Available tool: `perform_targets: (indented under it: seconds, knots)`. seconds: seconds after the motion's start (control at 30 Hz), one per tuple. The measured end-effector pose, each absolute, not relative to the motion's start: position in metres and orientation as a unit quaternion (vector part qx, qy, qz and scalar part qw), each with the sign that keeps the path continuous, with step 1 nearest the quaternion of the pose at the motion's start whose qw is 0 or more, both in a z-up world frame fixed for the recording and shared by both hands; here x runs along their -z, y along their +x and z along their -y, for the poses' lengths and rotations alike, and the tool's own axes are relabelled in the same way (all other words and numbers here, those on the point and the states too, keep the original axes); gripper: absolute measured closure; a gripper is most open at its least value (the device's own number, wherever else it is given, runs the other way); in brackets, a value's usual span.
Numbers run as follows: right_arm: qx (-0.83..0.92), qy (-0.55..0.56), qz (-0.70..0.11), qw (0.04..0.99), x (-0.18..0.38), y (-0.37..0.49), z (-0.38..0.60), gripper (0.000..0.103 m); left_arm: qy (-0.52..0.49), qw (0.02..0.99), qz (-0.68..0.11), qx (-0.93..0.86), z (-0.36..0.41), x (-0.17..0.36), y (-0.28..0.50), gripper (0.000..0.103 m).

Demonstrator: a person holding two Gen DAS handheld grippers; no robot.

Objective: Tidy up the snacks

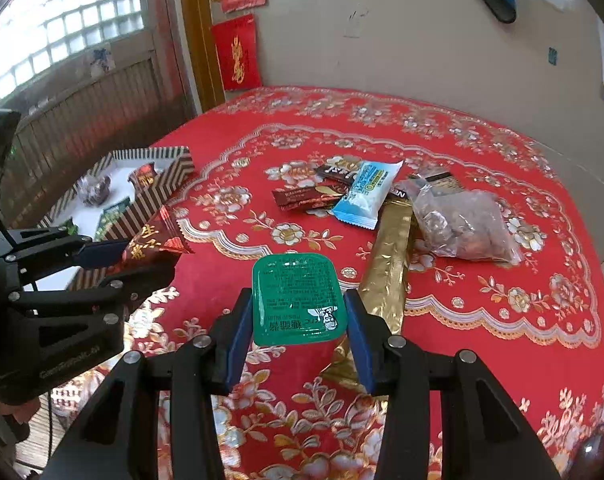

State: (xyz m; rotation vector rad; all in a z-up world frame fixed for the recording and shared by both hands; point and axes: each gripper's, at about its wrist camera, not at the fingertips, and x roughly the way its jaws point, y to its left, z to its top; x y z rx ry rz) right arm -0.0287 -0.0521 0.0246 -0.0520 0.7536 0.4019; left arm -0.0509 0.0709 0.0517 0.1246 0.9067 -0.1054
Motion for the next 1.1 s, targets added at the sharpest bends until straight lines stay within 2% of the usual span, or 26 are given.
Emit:
perform_targets:
  seconds: [0.4, 0.53, 0.7, 0.87, 0.93, 0.97, 1.1]
  knots:
    - [-0.212, -0.029, -0.348, 0.913, -0.04, -0.045, 0.032, 0.06, 0.057, 0.905, -0.418, 0.046, -0.081, -0.069, -0.068, 0.068]
    - [-0.215, -0.035, -0.353, 0.91, -0.039, -0.044, 0.025, 0.073, 0.051, 0.906, -0.418, 0.04, -0.09, -0.07, -0.069, 0.068]
    - [-0.22, -0.021, -0.379, 0.899, -0.028, -0.04, 0.033, 0.074, 0.045, 0.904, -0.424, 0.034, -0.099, -0.066, -0.068, 0.068]
    - [-0.25, 0.007, -0.425, 0.87, -0.014, -0.042, 0.039, 0.071, 0.037, 0.9, -0.432, 0.037, -0.101, -0.06, -0.066, 0.068]
    - [-0.244, -0.009, -0.445, 0.862, -0.003, -0.045, 0.029, 0.058, 0.033, 0.898, -0.436, 0.041, -0.1, -0.057, -0.064, 0.068]
    - [-0.244, -0.011, -0.448, 0.86, 0.001, -0.046, 0.026, 0.056, 0.033, 0.898, -0.437, 0.042, -0.098, -0.056, -0.064, 0.068]
    - [-0.248, -0.026, -0.451, 0.857, 0.015, -0.051, 0.01, 0.057, 0.038, 0.896, -0.44, 0.045, -0.095, -0.053, -0.065, 0.068]
